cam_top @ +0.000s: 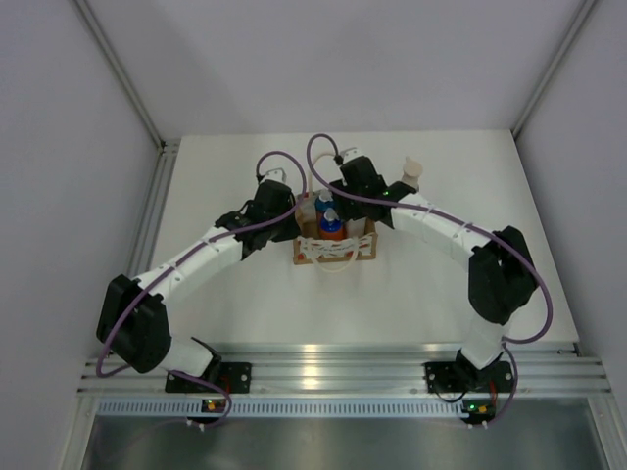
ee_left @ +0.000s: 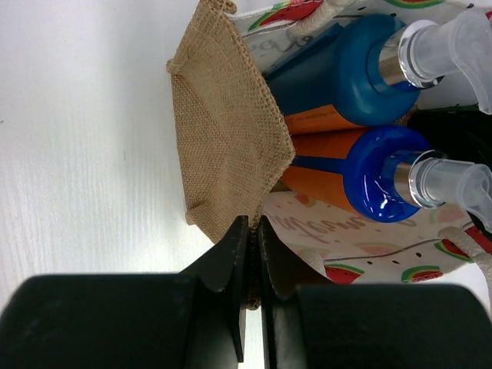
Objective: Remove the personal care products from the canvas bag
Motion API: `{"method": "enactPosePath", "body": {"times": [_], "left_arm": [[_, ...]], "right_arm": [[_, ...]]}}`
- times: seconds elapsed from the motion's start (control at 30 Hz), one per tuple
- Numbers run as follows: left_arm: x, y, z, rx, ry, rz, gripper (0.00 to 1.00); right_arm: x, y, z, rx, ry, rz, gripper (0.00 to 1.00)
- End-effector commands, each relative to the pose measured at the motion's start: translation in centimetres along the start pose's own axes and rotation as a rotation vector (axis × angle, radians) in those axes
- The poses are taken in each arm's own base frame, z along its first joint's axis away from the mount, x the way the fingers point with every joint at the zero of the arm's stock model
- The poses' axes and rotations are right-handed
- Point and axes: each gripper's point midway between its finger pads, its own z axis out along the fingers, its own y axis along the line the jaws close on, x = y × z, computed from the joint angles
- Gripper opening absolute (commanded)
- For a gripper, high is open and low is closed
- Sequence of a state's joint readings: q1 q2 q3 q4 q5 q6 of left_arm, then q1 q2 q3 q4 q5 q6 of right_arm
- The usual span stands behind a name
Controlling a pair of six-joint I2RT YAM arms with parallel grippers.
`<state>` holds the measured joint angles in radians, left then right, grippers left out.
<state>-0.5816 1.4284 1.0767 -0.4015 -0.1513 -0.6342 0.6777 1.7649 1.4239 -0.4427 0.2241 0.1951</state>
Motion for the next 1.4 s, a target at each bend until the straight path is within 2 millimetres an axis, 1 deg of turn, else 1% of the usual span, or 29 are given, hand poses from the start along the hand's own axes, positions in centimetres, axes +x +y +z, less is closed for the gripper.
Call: {"method": "enactPosePath", "body": {"times": [0.0, 0.17, 0.23, 0.37, 0.4, 0.43, 0.47, 0.63, 0.73, 0.77, 0.9, 0.97, 1.13, 1.3, 1.37], "left_arm": [[-0.3, 0.0, -0.6, 0.004, -0.027, -0.003, 0.01], [-0.4, -0.1, -0.8, 0.01, -0.029, -0.003, 0.01], [-0.5, -0.1, -0.9, 0.013, -0.031, -0.004, 0.01], [-0.4, -0.2, -0.9, 0.015, -0.029, -0.003, 0.01], [-0.4, -0.2, -0.9, 0.015, -0.029, -0.003, 0.01], [-0.3, -0.1, -0.9, 0.014, -0.028, -0.003, 0.01], [-0.4, -0.2, -0.9, 0.016, -0.03, -0.003, 0.01], [-0.4, -0.3, -1.0, 0.02, -0.028, -0.003, 0.01], [-0.5, -0.4, -1.0, 0.024, -0.029, -0.003, 0.0], [-0.5, -0.4, -1.0, 0.025, -0.03, -0.003, 0.0], [-0.7, -0.4, -1.1, 0.025, -0.035, -0.003, 0.0], [-0.6, -0.4, -1.1, 0.023, -0.034, -0.006, 0.0], [-1.0, -0.3, -1.5, 0.022, -0.05, -0.017, 0.0], [-1.1, -0.3, -1.6, 0.018, -0.057, -0.024, 0.0], [-1.1, -0.3, -1.6, 0.019, -0.059, -0.026, 0.0]], "right_arm": [[1.4, -0.4, 1.2, 0.033, 0.059, -0.009, 0.54], [2.2, -0.6, 2.2, 0.054, 0.076, -0.011, 0.5], [2.3, -0.7, 2.3, 0.062, 0.079, -0.011, 0.48], [2.8, -0.9, 2.5, 0.071, 0.086, -0.015, 0.46], [2.9, -0.9, 2.5, 0.072, 0.087, -0.017, 0.43], [2.9, -0.9, 2.5, 0.072, 0.089, -0.016, 0.39], [3.2, -1.0, 2.5, 0.071, 0.094, -0.017, 0.27], [2.8, -1.1, 2.1, 0.074, 0.064, -0.013, 0.19], [2.6, -1.2, 2.0, 0.073, 0.042, -0.009, 0.01], [2.6, -1.1, 2.1, 0.066, 0.03, -0.006, 0.0], [1.1, -0.7, 1.2, 0.036, -0.04, 0.005, 0.0], [-0.3, -0.8, 0.2, 0.037, -0.087, -0.003, 0.0], [-3.2, -1.3, -1.9, 0.046, -0.191, -0.025, 0.0], [-4.7, -1.2, -3.3, 0.029, -0.235, -0.037, 0.0], [-5.3, -1.4, -4.0, 0.034, -0.257, -0.036, 0.0]]}}
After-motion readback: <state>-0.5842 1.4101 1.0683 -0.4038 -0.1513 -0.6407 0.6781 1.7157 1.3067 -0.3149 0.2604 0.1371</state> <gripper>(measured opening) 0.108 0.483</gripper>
